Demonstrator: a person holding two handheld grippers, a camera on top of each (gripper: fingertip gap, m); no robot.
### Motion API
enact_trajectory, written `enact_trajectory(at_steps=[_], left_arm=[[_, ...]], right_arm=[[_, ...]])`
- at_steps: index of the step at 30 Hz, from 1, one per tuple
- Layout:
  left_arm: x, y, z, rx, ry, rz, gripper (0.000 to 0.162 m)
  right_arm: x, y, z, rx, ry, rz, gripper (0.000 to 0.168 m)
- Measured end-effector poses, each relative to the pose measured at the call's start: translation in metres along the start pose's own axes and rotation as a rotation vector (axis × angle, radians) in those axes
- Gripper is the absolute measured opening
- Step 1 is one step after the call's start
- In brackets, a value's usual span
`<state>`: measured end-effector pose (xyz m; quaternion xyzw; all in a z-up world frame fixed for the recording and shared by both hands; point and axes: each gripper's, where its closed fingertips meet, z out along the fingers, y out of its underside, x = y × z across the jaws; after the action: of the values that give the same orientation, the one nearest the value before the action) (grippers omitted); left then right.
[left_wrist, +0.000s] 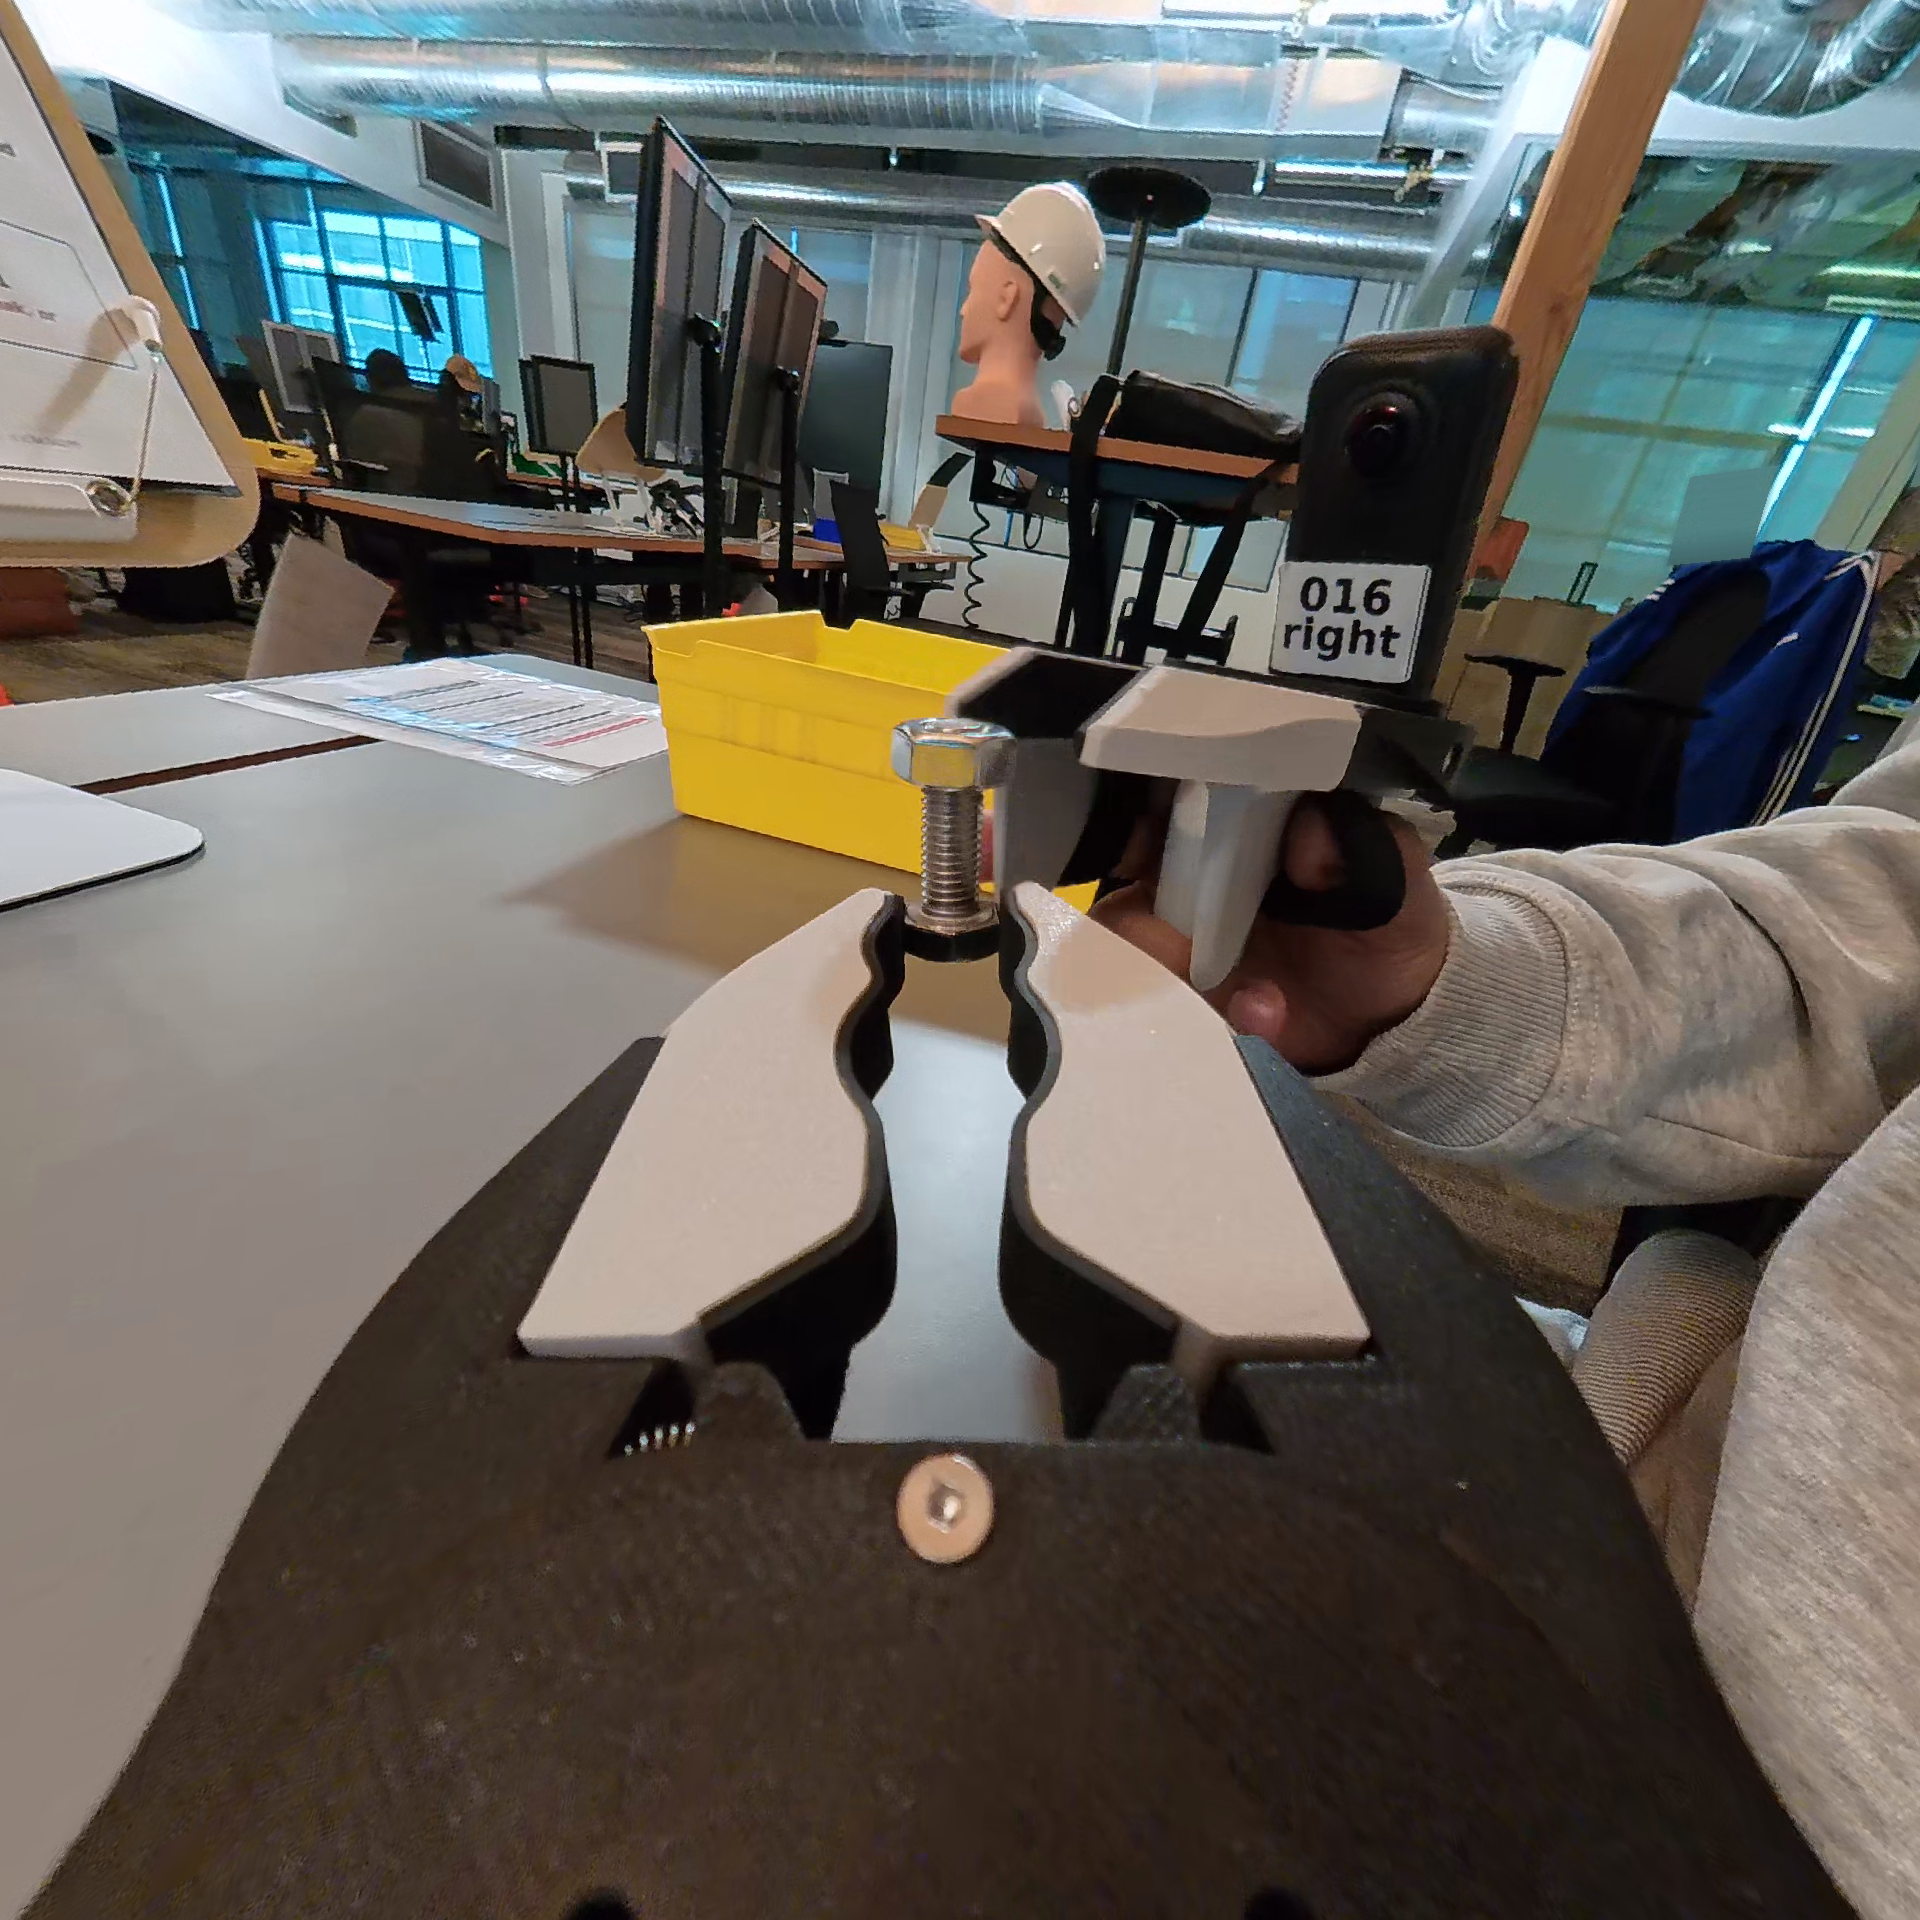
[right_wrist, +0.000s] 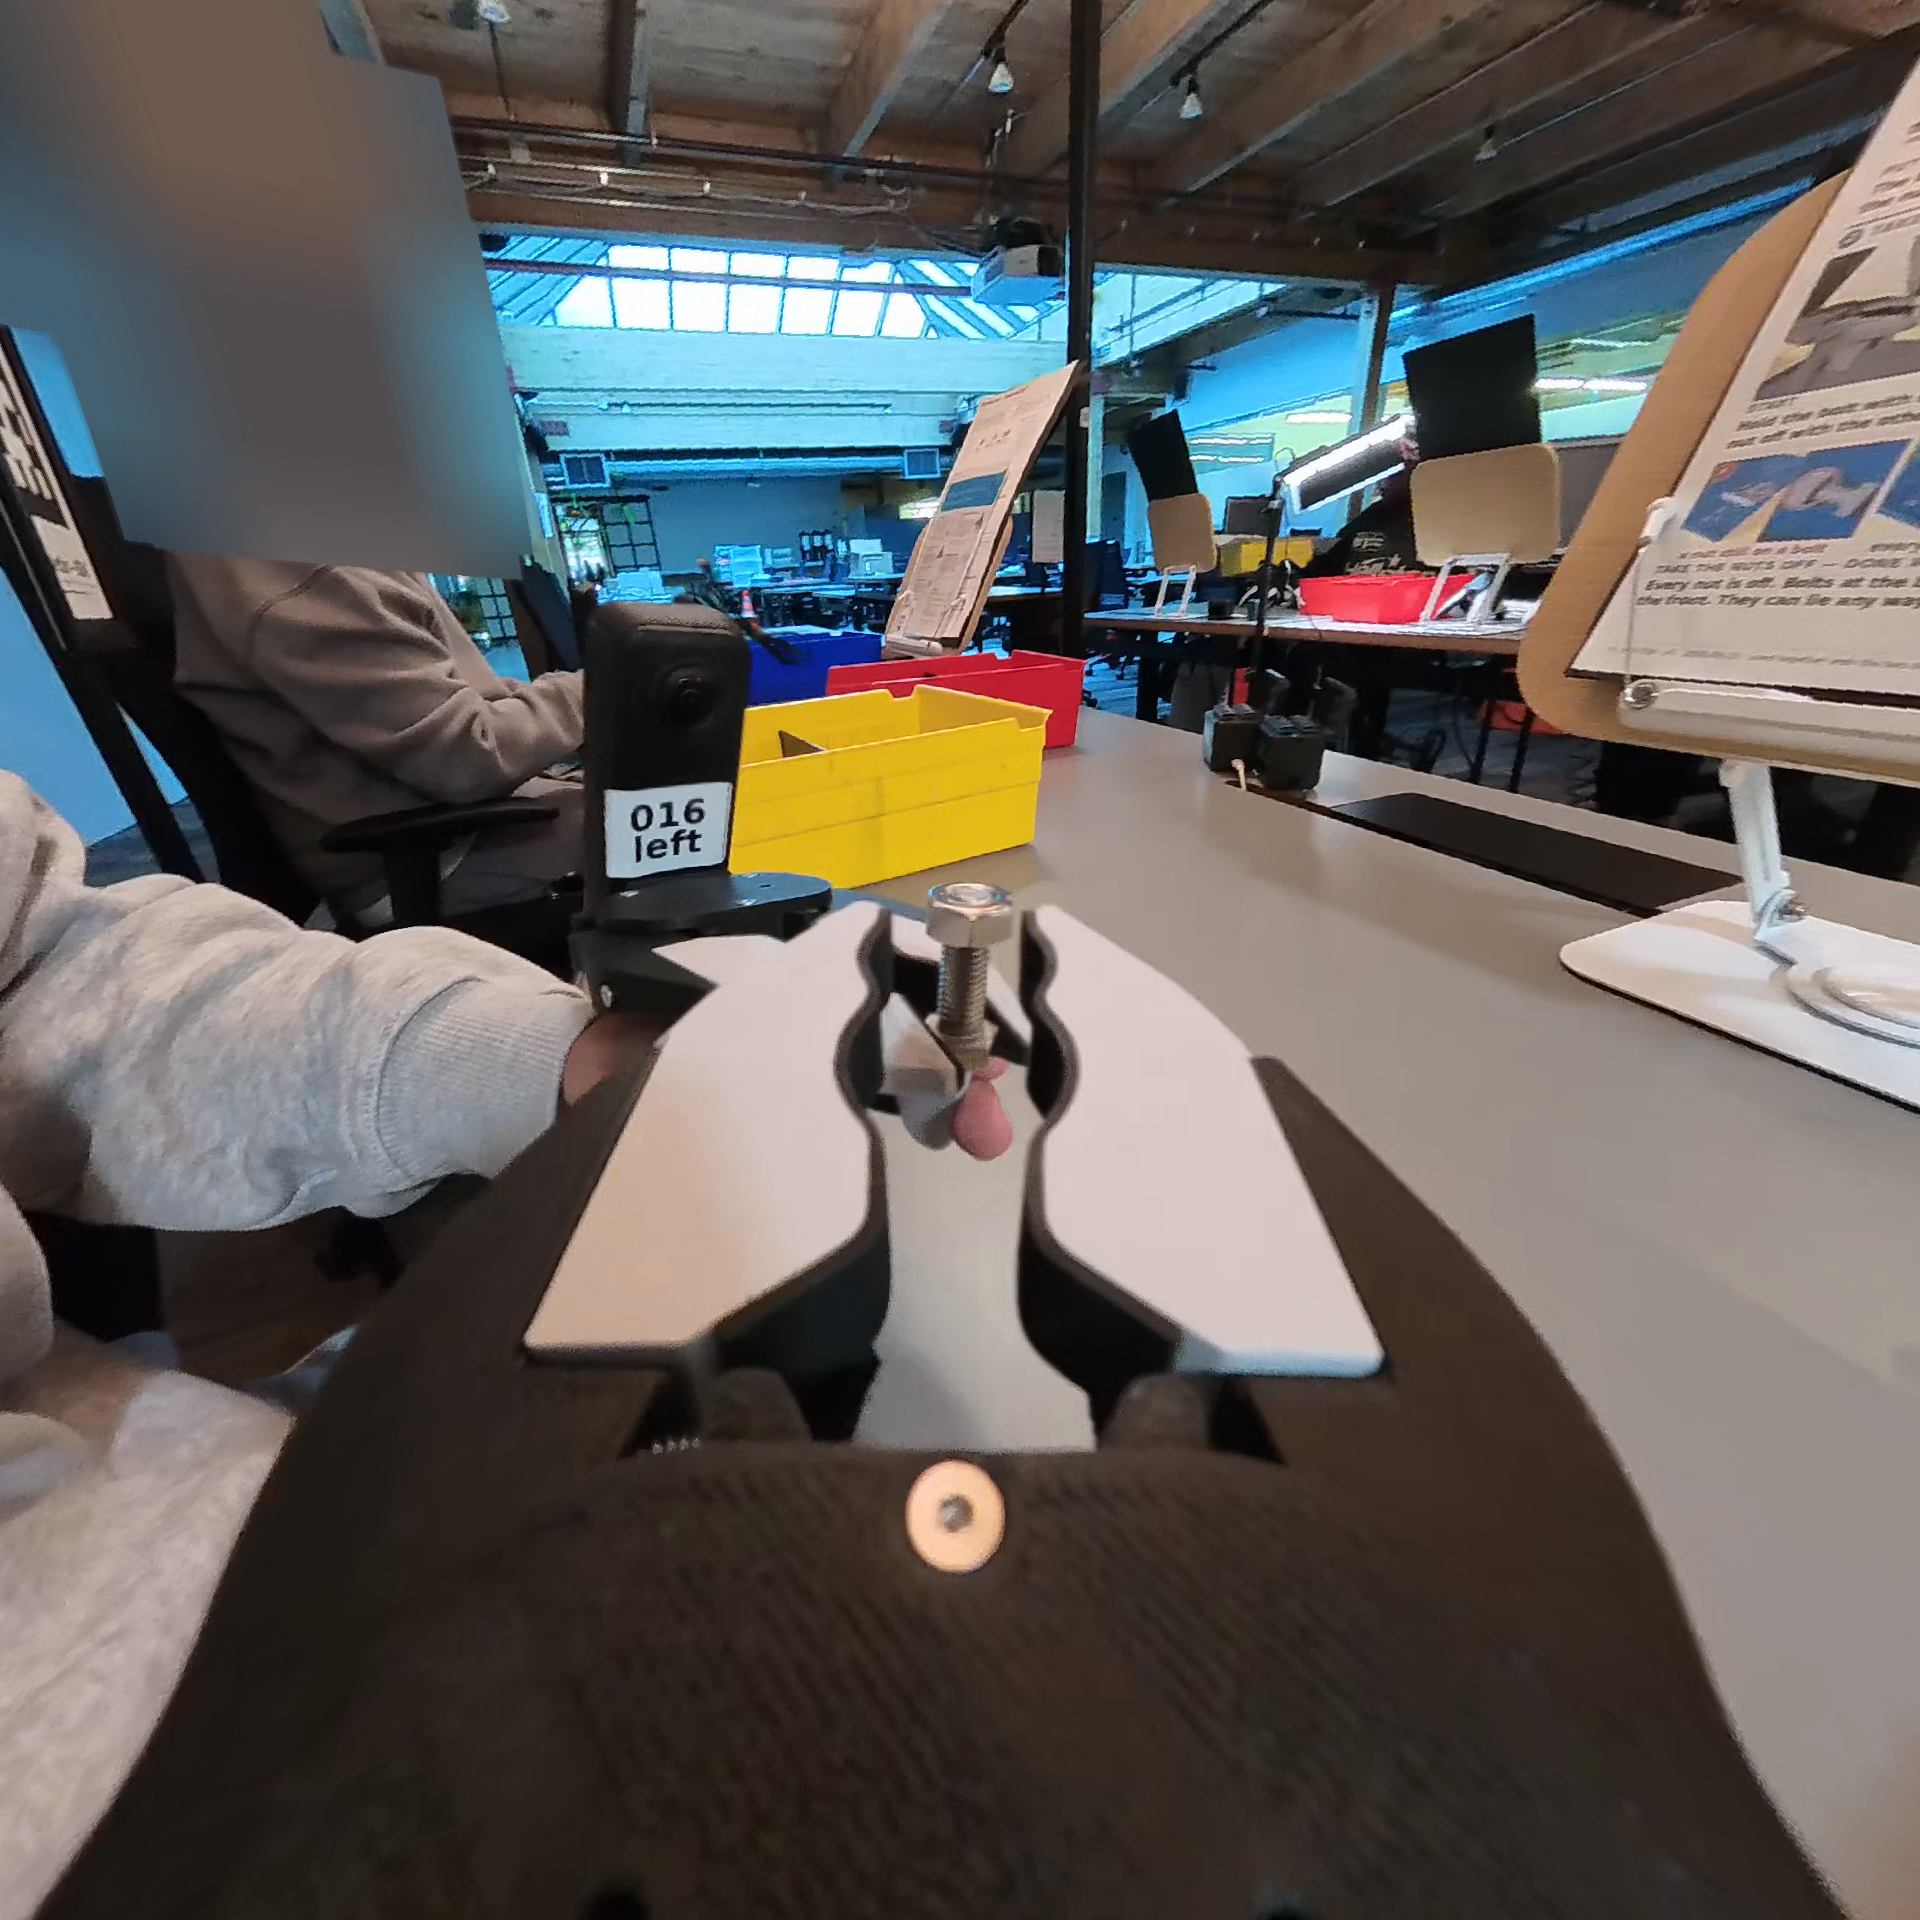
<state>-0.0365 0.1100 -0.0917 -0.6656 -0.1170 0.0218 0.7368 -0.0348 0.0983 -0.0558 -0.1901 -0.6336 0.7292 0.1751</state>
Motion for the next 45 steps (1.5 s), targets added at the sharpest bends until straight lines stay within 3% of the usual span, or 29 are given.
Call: enact_trajectory(at_steps=[3,6,8,15,21,28,34,41,45], left_arm=[[0.001,0.000,0.000,-0.001,0.001,0.002,0.019],[0.000,0.000,0.000,0.002,-0.003,-0.004,0.019],[-0.001,0.000,0.000,0.002,-0.004,-0.006,0.019],[0.000,0.000,0.000,0.002,-0.002,-0.003,0.019],[-0.001,-0.001,-0.001,0.003,-0.007,-0.006,0.019],[0.000,0.000,0.000,0.003,-0.001,-0.004,0.019],[-0.002,-0.001,-0.001,0.006,-0.009,-0.010,0.019],[0.000,0.000,0.000,0.003,0.000,-0.004,0.019],[-0.001,-0.001,-0.001,0.005,-0.007,-0.010,0.019]], right_arm=[[0.000,0.002,0.002,0.001,0.007,-0.009,0.031],[-0.010,0.002,0.002,-0.007,-0.041,-0.033,0.009],[-0.013,0.001,0.001,-0.007,-0.051,-0.051,0.004],[-0.001,0.001,0.003,0.008,0.014,-0.030,0.033],[-0.009,0.002,0.003,-0.006,-0.030,-0.053,0.014],[0.000,0.001,0.003,0.008,0.023,-0.035,0.035],[-0.010,0.002,0.003,-0.002,-0.033,-0.050,0.015],[0.000,0.003,0.004,0.003,0.020,-0.023,0.037],[-0.008,0.004,0.006,-0.008,-0.017,-0.029,0.030]])
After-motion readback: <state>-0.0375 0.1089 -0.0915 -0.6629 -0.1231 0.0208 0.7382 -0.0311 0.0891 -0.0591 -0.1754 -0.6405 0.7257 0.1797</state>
